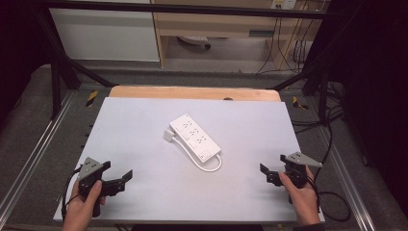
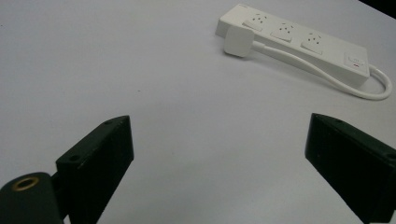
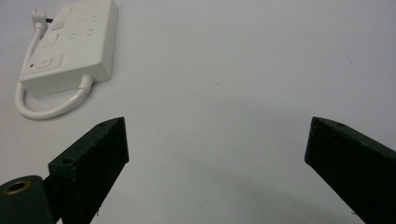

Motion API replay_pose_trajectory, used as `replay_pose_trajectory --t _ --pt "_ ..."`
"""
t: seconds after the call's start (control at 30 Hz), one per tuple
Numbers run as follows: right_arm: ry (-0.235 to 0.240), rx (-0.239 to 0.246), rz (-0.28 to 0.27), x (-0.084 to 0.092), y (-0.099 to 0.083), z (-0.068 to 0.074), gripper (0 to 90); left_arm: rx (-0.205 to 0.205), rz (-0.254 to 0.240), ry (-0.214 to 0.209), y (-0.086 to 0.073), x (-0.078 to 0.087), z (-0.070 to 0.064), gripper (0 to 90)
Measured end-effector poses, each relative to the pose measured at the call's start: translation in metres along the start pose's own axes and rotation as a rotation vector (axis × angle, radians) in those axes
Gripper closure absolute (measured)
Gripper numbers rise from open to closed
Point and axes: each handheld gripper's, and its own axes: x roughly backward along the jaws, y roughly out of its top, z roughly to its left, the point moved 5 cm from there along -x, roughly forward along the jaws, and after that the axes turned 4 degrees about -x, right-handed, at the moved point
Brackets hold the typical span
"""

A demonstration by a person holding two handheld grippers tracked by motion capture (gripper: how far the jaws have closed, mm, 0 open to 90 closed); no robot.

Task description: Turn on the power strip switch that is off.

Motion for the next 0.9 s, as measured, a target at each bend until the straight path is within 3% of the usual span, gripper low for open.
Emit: replay_pose_trajectory --t 0.37,0.9 --pt "-0.008 0.005 0.000 0.001 0.000 -0.001 8.7 -0.007 0.005 -0.008 -0.001 -0.001 -0.001 7.9" --pt "0.030 0.002 -0.030 0.007 0.009 0.006 7.1 -0.007 0.006 -0.008 -0.001 -0.001 -0.002 7.3"
